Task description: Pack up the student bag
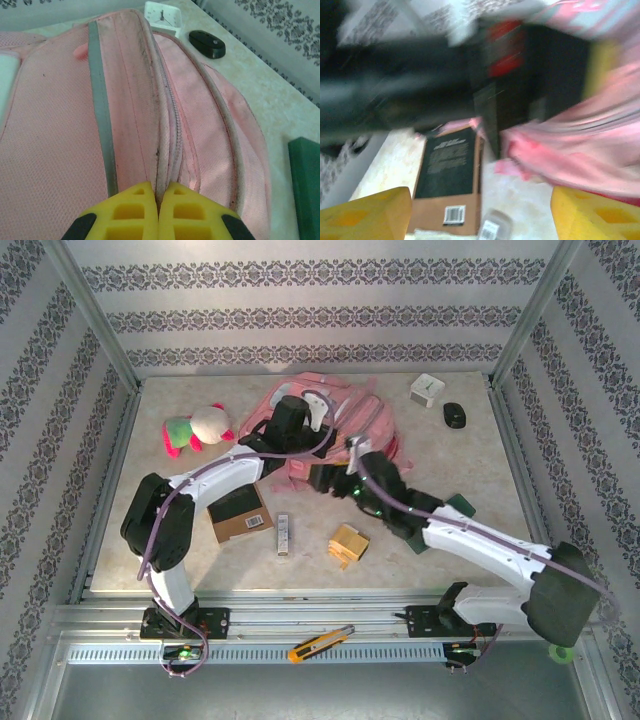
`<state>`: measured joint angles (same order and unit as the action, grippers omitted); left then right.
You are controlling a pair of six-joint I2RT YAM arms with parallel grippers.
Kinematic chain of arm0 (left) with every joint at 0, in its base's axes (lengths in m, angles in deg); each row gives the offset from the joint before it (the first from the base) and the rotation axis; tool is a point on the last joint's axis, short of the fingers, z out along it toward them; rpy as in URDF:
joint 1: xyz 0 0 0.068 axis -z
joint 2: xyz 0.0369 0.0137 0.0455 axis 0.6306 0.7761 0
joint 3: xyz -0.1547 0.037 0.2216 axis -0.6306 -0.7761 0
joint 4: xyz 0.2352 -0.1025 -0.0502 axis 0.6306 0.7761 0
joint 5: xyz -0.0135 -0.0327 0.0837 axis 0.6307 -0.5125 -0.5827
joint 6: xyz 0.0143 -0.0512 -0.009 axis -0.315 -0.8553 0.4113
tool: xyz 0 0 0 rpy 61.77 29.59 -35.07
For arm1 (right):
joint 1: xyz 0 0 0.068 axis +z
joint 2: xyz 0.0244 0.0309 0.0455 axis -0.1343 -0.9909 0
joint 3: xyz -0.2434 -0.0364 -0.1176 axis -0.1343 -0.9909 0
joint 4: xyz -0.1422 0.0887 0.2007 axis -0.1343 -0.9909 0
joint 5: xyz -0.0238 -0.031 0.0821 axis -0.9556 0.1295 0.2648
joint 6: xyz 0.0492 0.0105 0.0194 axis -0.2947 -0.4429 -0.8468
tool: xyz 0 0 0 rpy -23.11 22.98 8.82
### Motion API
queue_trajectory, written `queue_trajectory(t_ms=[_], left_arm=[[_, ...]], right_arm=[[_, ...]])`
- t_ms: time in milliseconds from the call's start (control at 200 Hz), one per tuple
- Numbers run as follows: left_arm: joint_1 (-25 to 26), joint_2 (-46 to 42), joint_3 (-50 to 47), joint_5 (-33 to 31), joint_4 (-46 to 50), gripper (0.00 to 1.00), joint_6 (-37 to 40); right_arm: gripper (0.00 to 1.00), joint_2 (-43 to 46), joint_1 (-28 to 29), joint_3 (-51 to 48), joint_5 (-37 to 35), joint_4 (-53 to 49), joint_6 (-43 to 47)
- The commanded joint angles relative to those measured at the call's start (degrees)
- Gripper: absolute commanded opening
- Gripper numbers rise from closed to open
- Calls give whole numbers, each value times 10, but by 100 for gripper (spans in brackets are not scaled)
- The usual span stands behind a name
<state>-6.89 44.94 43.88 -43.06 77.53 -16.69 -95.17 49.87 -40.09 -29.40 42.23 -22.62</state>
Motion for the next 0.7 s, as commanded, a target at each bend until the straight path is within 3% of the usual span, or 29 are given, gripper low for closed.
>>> queue_trajectory(t_ms=[0, 200, 320, 460, 585, 650, 695], left_arm=[[-10, -46, -6, 51, -93, 0, 49], [-13, -66, -55, 90, -145, 0, 93], [-13, -75, -78, 111, -163, 0, 116], [-14, -73, -78, 152, -137, 0, 169], [-14, -79, -104, 175, -149, 0, 225], [-15, -83, -111, 175, -146, 0, 247], [-15, -83, -111, 157, -136, 0, 263]], right_arm=[[75, 24, -79, 0, 121, -66, -90], [95, 24, -214, -10, 158, -70, -110], [96, -16, -281, -10, 209, -36, -135], [98, -90, -293, -2, 299, 84, -178], [94, -160, -282, 30, 340, 130, -200], [83, -175, -278, 33, 331, 154, -208], [66, -179, -275, 32, 315, 160, -219]])
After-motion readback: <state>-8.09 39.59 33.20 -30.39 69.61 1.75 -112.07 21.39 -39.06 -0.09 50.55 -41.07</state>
